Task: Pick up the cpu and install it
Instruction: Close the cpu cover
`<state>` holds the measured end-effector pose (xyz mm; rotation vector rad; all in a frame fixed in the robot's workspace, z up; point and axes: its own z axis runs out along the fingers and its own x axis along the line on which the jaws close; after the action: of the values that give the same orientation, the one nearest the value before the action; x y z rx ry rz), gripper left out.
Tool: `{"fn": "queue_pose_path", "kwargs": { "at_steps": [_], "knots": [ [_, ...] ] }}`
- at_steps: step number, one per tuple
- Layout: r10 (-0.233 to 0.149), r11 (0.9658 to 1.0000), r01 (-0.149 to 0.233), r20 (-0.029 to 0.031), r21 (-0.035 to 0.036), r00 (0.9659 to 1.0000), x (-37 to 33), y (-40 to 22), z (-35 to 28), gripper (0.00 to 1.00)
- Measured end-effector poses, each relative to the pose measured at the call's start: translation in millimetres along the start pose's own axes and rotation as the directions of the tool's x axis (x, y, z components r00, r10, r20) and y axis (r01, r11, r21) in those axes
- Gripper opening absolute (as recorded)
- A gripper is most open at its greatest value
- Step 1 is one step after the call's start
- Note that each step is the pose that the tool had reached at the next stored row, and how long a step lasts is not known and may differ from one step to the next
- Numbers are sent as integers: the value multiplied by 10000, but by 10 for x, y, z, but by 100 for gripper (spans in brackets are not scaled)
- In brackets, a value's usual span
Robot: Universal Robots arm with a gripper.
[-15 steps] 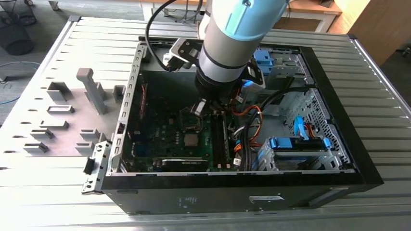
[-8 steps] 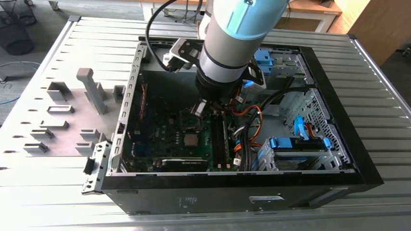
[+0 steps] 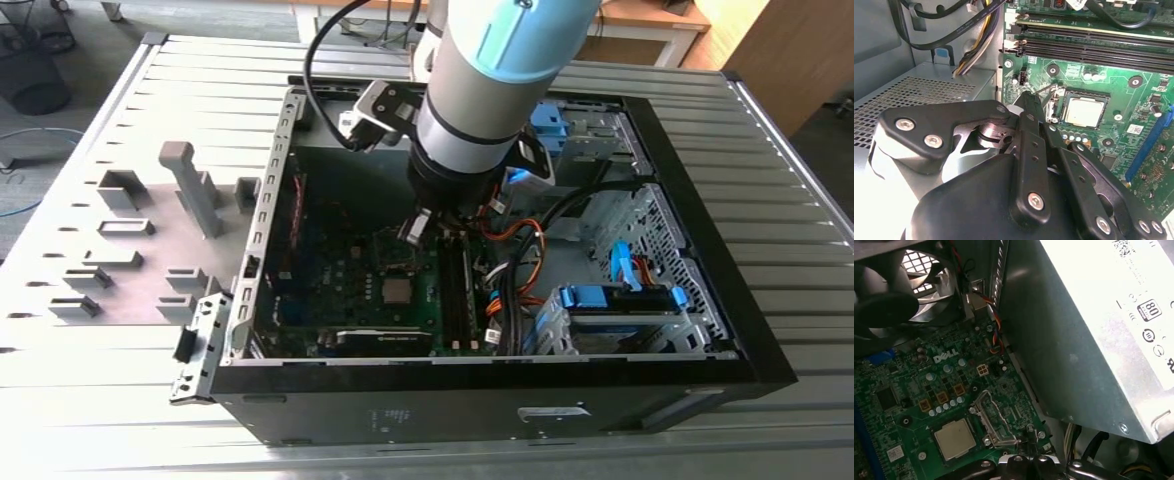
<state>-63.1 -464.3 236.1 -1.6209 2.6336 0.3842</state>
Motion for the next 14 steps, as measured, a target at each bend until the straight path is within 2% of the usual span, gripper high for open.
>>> {"fn": "queue_pose_path", "kwargs": {
  "at_steps": [14],
  "knots": [
    [-76, 9999, 74, -140, -100, 9999, 46, -75, -25, 11]
  ]
}}
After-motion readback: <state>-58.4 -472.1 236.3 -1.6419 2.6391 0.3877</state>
